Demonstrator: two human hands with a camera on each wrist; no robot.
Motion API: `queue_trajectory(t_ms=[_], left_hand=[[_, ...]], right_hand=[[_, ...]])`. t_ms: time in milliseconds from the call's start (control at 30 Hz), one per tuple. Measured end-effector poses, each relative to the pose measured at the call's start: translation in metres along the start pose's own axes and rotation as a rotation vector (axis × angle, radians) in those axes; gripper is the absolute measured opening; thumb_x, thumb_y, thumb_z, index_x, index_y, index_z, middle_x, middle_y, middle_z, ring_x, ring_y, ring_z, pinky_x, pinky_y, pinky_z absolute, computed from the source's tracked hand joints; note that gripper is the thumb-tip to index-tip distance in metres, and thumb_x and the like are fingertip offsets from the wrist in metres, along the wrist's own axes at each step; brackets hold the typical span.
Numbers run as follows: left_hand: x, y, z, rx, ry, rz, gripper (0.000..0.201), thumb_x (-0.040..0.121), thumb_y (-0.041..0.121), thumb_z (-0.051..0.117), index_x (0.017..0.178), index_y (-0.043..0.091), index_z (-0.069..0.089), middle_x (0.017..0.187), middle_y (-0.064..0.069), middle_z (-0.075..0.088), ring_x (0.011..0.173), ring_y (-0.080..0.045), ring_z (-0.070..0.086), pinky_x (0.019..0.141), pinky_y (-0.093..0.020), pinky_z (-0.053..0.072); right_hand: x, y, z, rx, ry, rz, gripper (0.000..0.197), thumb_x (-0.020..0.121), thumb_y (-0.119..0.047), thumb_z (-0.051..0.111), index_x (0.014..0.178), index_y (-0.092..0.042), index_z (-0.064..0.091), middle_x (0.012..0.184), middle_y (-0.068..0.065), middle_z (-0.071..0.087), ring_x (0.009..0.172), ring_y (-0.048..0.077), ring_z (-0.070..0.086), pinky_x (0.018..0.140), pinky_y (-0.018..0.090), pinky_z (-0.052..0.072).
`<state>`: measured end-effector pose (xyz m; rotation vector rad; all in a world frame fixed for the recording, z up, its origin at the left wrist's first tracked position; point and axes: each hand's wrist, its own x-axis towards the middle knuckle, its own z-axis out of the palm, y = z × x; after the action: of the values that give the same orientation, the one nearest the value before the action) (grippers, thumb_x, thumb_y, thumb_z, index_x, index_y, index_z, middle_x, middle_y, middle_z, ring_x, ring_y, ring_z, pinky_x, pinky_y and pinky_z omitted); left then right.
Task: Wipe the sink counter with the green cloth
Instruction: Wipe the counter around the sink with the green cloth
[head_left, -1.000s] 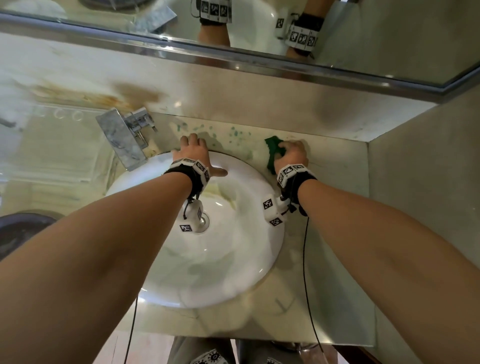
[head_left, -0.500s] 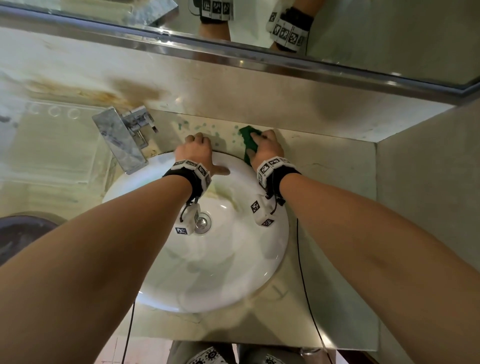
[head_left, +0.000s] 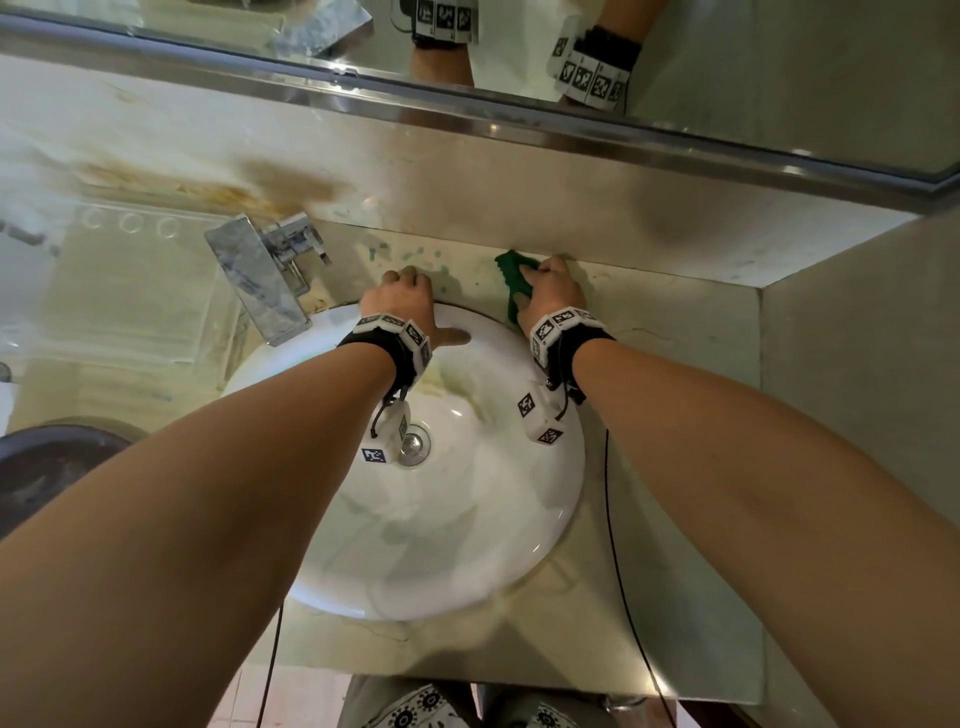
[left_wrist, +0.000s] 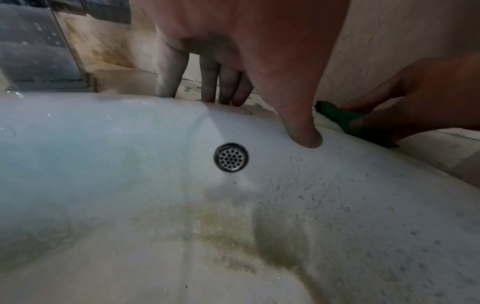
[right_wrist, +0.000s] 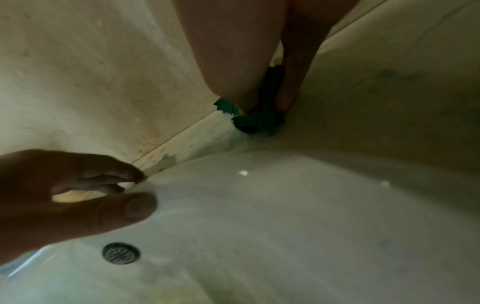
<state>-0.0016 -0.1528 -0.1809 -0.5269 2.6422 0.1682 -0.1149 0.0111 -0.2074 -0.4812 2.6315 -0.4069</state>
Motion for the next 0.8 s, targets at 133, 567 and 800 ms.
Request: queue_trajectory(t_ms=[133, 567, 800], left_hand=[[0.001, 0.000, 0.002, 0.002, 0.004, -0.006, 0.099, 0.066, 0.085, 0.056, 0.135, 0.014, 0.044, 0.134, -0.003, 0.050, 0.119, -0.026, 0.047, 0.080, -0.039, 0.050], [0.005, 0.001, 0.003, -0.006, 0.020, -0.012, 0.100, 0.064, 0.081, 0.062, 0.134, 0.012, 0.043, 0.133, -0.006, 0.052, 0.118, -0.027, 0.049, 0.077, -0.038, 0.049], [0.006, 0.001, 0.003, -0.046, 0.008, -0.027, 0.100, 0.061, 0.079, 0.067, 0.133, 0.013, 0.042, 0.132, -0.005, 0.053, 0.117, -0.027, 0.050, 0.080, -0.039, 0.050]], right_hand=[[0.000, 0.026, -0.011, -0.033, 0.013, 0.103, 0.052, 0.087, -0.018, 0.061, 0.137, -0.015, 0.046, 0.137, 0.007, 0.043, 0.117, 0.033, 0.051, 0.101, 0.034, 0.046], [0.015, -0.042, 0.015, -0.023, -0.011, -0.163, 0.040, 0.092, -0.016, 0.053, 0.132, -0.017, 0.054, 0.136, 0.006, 0.045, 0.115, 0.033, 0.050, 0.100, 0.032, 0.043], [0.019, -0.055, 0.027, -0.036, -0.017, -0.226, 0.041, 0.087, -0.031, 0.058, 0.128, -0.027, 0.056, 0.125, 0.002, 0.050, 0.105, 0.024, 0.052, 0.088, 0.027, 0.044]])
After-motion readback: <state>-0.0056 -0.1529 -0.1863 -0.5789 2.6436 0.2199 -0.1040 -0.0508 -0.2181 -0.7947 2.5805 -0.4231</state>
